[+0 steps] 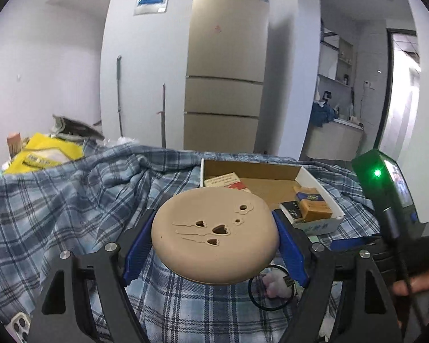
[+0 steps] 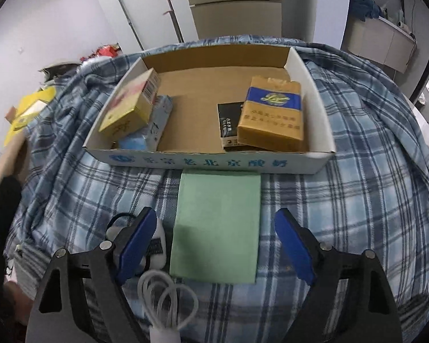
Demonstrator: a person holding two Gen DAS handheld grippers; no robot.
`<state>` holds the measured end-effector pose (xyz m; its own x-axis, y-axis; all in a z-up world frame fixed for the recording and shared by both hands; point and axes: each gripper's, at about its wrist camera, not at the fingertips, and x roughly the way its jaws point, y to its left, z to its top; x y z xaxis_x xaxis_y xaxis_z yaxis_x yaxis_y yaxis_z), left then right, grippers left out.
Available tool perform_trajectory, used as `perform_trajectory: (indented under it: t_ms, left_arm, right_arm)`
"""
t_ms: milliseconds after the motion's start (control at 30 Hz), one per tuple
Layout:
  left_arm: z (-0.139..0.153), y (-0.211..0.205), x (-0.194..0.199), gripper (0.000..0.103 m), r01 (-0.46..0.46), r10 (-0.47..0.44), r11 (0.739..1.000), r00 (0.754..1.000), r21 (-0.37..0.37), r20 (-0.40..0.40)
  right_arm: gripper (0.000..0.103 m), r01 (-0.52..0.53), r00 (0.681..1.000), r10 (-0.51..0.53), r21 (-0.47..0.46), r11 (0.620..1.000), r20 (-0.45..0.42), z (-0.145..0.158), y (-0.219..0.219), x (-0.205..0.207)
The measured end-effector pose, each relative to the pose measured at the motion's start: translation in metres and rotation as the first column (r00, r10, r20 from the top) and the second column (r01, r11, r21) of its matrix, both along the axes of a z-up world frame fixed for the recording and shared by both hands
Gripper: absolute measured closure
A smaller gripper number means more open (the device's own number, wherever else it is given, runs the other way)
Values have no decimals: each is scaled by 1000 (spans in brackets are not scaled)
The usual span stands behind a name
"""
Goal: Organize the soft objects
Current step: 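Lift the beige disc with the left gripper while the right grasps the green felt card, then carry the beige disc and green card up over the box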
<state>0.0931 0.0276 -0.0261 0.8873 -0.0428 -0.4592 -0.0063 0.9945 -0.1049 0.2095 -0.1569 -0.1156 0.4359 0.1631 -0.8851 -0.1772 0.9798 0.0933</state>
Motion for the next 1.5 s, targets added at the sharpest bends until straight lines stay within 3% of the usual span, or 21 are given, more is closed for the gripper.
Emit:
perform_trajectory:
  t_ms: [233, 433, 567, 933, 1133, 1267, 1367, 1433, 1500]
  left_arm:
    - [-3, 7, 4, 22, 7, -9, 999, 999, -39, -31]
    - [-3, 2, 4, 22, 19, -20, 1000, 999, -15, -32]
    - [-3, 2, 4, 22, 18, -19, 1000, 999, -15, -29]
    - [0, -6, -3, 22, 34, -34, 999, 999, 22, 8]
    - [3, -11, -10, 22, 48, -50, 998, 998, 46, 40]
    - [5, -12, -14, 22, 55, -58, 997, 996, 47, 64]
    - [7, -10, -17, 22, 54, -56, 998, 995, 36, 82]
    - [9, -9, -20, 22, 59, -61, 998, 994, 31, 95]
    - [10, -8, -22, 22, 58, -61, 998, 992, 27, 107]
  right_arm:
    - [25, 24, 1000, -24, -29, 999, -2, -10, 7, 17]
    - [34, 27, 1000, -27, -51, 998, 1, -14, 9, 20]
    - [35, 12, 1000, -11, -47, 999, 7, -12, 8, 16]
    - [35, -17, 985, 14, 15, 1000, 170, 23, -14, -32]
    - [35, -25, 933, -32, 151, 988, 359, 45, -31, -54]
    - [35, -26, 909, -71, 224, 974, 411, 48, -39, -57]
    - [35, -9, 861, -74, 162, 987, 503, 57, -38, -68]
    - [35, -10, 808, -37, 77, 997, 588, 64, -29, -78]
    - [35, -25, 784, -17, 60, 998, 621, 68, -24, -84]
